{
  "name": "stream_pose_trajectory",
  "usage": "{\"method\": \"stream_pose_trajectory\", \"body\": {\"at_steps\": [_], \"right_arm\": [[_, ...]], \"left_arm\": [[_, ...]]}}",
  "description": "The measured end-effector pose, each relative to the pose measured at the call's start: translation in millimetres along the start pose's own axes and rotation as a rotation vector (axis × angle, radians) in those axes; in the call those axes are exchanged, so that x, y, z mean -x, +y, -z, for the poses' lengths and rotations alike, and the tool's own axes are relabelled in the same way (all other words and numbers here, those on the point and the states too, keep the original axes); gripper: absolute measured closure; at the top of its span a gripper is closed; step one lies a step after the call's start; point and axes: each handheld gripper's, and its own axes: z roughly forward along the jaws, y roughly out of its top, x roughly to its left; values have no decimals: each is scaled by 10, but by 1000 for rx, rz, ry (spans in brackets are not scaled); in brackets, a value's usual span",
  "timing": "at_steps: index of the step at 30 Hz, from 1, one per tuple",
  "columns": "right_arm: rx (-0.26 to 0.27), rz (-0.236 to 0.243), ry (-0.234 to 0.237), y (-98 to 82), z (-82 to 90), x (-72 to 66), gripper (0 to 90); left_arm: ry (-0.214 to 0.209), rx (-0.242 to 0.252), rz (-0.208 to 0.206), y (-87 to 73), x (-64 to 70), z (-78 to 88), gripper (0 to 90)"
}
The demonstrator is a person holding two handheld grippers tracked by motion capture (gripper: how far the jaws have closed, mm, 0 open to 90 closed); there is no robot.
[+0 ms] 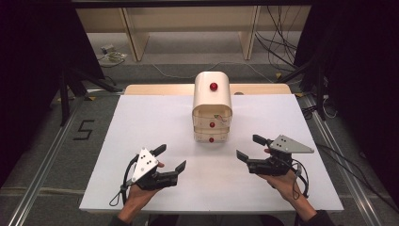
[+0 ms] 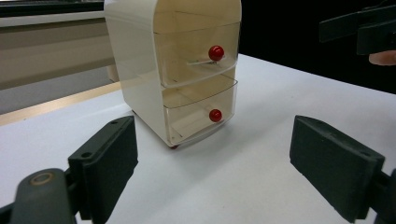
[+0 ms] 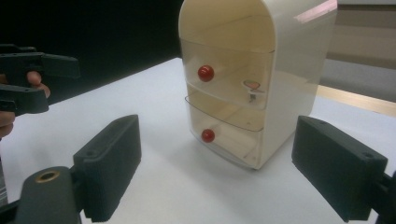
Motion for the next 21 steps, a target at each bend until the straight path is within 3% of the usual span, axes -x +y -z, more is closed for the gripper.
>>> {"method": "stream_pose_trajectory", "body": {"at_steps": [21], "right_arm": [[6, -3, -6, -107, 127, -13, 164]], "left_arm": [[1, -1, 0, -5, -8, 3, 147]]}}
